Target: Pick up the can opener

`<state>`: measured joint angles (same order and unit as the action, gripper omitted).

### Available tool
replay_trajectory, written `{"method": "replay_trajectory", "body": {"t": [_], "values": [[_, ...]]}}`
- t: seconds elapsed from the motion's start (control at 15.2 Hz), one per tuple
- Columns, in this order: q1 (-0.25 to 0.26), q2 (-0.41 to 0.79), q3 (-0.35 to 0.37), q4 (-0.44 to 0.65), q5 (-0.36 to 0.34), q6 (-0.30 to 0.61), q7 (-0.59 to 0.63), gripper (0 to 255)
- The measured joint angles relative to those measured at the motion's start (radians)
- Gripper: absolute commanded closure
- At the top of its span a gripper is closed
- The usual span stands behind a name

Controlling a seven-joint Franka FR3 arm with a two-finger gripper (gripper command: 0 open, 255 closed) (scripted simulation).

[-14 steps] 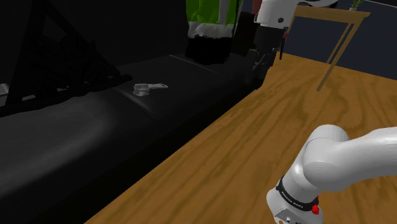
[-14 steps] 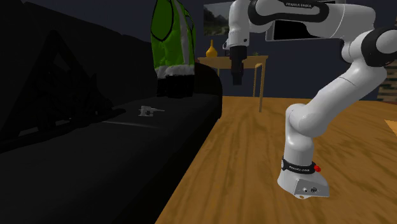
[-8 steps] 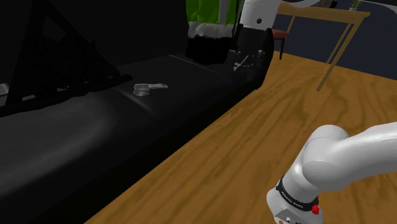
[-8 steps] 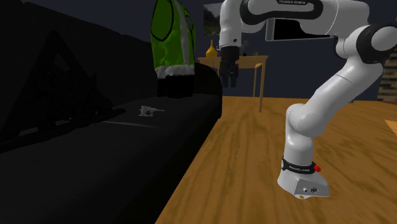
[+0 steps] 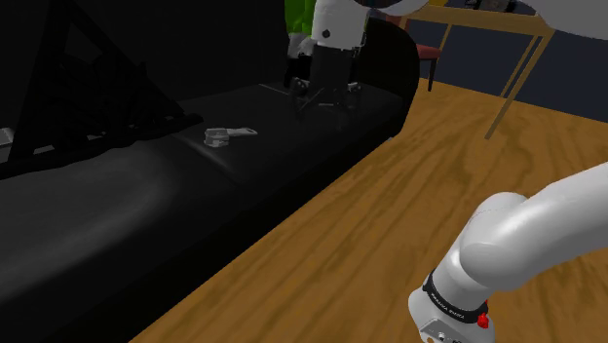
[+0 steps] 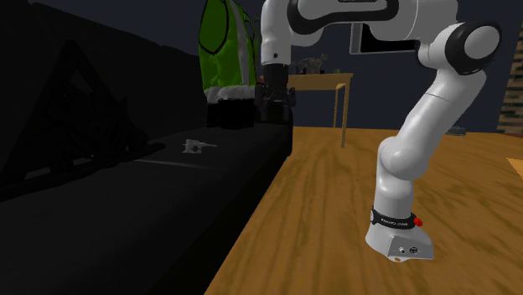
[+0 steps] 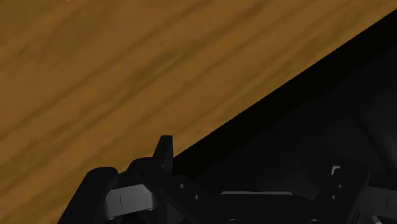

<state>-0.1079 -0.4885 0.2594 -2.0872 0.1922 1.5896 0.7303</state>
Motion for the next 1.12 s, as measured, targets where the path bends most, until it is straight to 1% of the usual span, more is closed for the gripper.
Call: {"method": "replay_trajectory", "body": {"t": [0.13,0.26,0.59,0.73,0.86,0.99,1.12], "values": [[-0.018,0.084,0.039,0.072,0.000,0.017,0.103,0],[-0.031,0.147,0.070,0.112,-0.002,0.042,0.199,0],[-0.055,0.345,0.137,0.283,-0.044,0.073,0.450,0],[-0.055,0.440,0.157,0.368,-0.076,0.081,0.555,0],[-0.054,0.525,0.162,0.445,-0.107,0.086,0.642,0],[-0.040,0.605,0.168,0.525,-0.136,0.084,0.740,0],[-0.023,0.706,0.163,0.642,-0.174,0.064,0.828,0]]}}
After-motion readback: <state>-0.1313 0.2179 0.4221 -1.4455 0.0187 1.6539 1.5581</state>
